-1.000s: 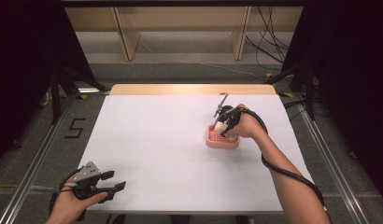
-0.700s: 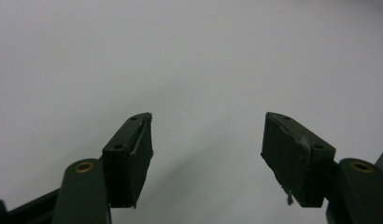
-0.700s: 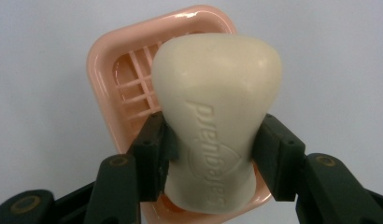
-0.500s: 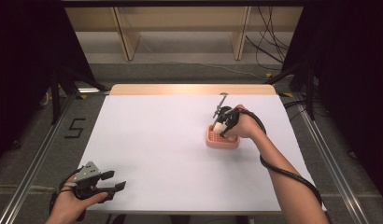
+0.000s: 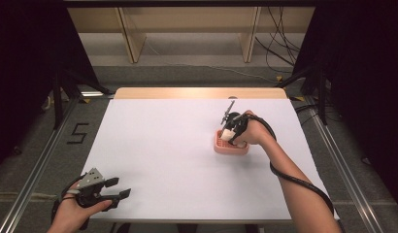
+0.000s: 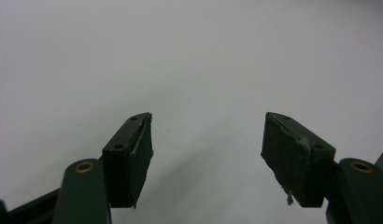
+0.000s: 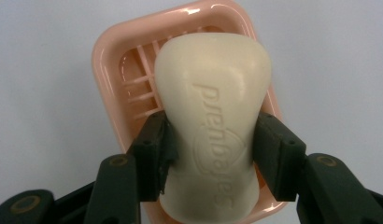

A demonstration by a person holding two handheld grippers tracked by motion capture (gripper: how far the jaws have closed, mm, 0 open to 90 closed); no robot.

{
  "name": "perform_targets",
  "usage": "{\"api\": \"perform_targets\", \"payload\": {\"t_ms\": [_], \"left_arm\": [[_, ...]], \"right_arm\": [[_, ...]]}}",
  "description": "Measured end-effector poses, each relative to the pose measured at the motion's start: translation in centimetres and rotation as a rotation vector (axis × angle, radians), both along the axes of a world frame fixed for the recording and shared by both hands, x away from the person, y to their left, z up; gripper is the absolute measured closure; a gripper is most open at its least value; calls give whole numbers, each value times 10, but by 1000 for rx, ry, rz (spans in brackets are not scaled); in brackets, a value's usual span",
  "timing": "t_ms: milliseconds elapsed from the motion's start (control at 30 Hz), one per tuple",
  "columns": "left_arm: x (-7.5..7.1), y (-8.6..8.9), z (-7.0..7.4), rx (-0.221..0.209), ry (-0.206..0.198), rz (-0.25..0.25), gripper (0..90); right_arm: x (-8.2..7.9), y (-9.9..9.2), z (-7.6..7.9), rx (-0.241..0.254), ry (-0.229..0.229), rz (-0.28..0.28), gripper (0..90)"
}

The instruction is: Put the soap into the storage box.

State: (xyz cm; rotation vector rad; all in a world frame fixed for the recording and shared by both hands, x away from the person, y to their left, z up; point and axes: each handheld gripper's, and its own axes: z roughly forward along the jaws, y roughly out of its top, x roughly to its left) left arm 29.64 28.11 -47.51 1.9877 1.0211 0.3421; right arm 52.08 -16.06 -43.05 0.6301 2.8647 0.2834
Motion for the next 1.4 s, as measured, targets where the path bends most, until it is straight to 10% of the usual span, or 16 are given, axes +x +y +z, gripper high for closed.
{"api": "perform_targets", "payload": {"t_ms": [733, 1400], "left_arm": [[0, 0, 0, 14, 3, -3, 330], [0, -1, -1, 10, -2, 12, 331]], "right_arm": [[-18, -18, 15, 149, -54, -156, 300], [-117, -70, -15, 383, -211, -337, 325]]}}
